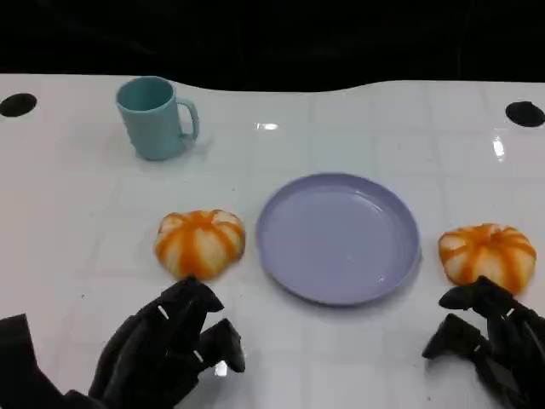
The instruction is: Grasp the bread from the table and place it into the plate.
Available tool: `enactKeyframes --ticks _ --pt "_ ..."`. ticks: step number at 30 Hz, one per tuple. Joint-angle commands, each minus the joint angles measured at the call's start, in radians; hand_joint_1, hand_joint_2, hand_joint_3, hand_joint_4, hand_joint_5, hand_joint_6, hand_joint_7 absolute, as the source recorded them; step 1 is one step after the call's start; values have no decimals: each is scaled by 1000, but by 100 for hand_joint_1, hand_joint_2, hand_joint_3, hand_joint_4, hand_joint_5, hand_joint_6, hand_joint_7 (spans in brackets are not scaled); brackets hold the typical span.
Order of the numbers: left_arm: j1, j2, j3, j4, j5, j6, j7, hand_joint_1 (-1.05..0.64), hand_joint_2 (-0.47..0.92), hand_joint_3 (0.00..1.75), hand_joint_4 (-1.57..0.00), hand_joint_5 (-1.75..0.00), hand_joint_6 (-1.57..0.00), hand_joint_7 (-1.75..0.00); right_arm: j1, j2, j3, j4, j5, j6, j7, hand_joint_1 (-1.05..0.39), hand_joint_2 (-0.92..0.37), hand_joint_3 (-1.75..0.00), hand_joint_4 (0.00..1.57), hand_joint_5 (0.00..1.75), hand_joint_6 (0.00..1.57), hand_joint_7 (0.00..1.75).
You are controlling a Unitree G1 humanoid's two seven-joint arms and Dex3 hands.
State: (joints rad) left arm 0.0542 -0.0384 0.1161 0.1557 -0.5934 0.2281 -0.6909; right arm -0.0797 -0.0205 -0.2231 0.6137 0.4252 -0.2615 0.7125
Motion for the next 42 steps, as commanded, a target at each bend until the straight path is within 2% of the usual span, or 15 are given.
enactKeyframes --ticks 1,4,5,7,8,12,13,14,17,19,22,31,34,39,42 --pt "7 7 -3 6 42 -105 -16 -53 92 34 -43 -160 -48 -119 -5 -11 -10 -3 8 -3 5 -53 -92 -26 64 150 57 119" --pt "7 6 -9 16 58 -147 -18 -53 92 34 -40 -155 -45 -113 -4 -10 -10 -3 8 -5 5 -53 -92 -26 63 150 57 119" --pt "5 4 -7 22 63 -173 -22 -53 92 31 -39 -146 -42 -104 -9 -10 -11 4 9 -7 8 -53 -92 -26 63 150 57 119" --pt "0 6 -5 30 69 -214 -32 -52 92 17 -41 -105 -49 -39 -16 -8 -11 11 9 -8 10 -54 -92 -25 64 150 57 119" --pt "-1 8 -6 34 71 -228 -37 -52 92 15 -41 -96 -50 -25 -17 -7 -10 13 8 -7 9 -54 -92 -24 64 150 58 119" --pt "-10 34 -15 42 100 -295 -64 -53 92 11 -36 -81 -48 -8 -17 -2 -6 8 5 -5 3 -54 -92 -24 64 150 58 118" --pt "-16 50 -19 45 127 -335 -74 -54 92 12 -27 -73 -43 -5 -18 3 -5 6 8 0 2 -54 -92 -23 64 150 58 118" --pt "-19 61 -23 48 145 -365 -81 -56 92 12 -21 -65 -40 -2 -19 6 -5 5 10 3 3 -54 -92 -23 64 150 58 118" --pt "-32 92 -38 78 268 -536 -54 -59 92 15 -9 -53 -32 0 -19 14 -6 5 10 11 -8 -55 -92 -20 66 149 60 117" --pt "-31 119 -52 64 381 -603 14 -59 92 14 -7 -49 -30 0 -19 12 -7 7 13 15 4 -55 -92 -19 66 149 60 116" --pt "-25 142 -70 39 478 -632 92 -57 92 8 -6 -45 -28 0 -19 8 -8 13 18 18 23 -54 -92 -20 63 148 59 116" --pt "-23 162 -100 40 477 -642 132 -57 92 7 -6 -43 -28 0 -20 9 -11 14 17 18 26 -54 -92 -21 62 150 58 117" --pt "-113 306 -119 -17 916 -734 347 -46 82 2 -1 -26 -23 -1 -30 12 -14 28 13 -3 26 -53 -92 -22 62 151 59 113" --pt "-145 354 -153 0 1087 -766 489 -46 79 0 -1 -22 -25 -2 -41 10 -15 45 12 -8 33 -53 -92 -24 63 150 60 113" --pt "-190 406 -210 2 1292 -727 613 -49 81 1 -3 -22 -28 -3 -42 18 -13 38 5 -6 11 -55 -92 -22 65 149 61 113"
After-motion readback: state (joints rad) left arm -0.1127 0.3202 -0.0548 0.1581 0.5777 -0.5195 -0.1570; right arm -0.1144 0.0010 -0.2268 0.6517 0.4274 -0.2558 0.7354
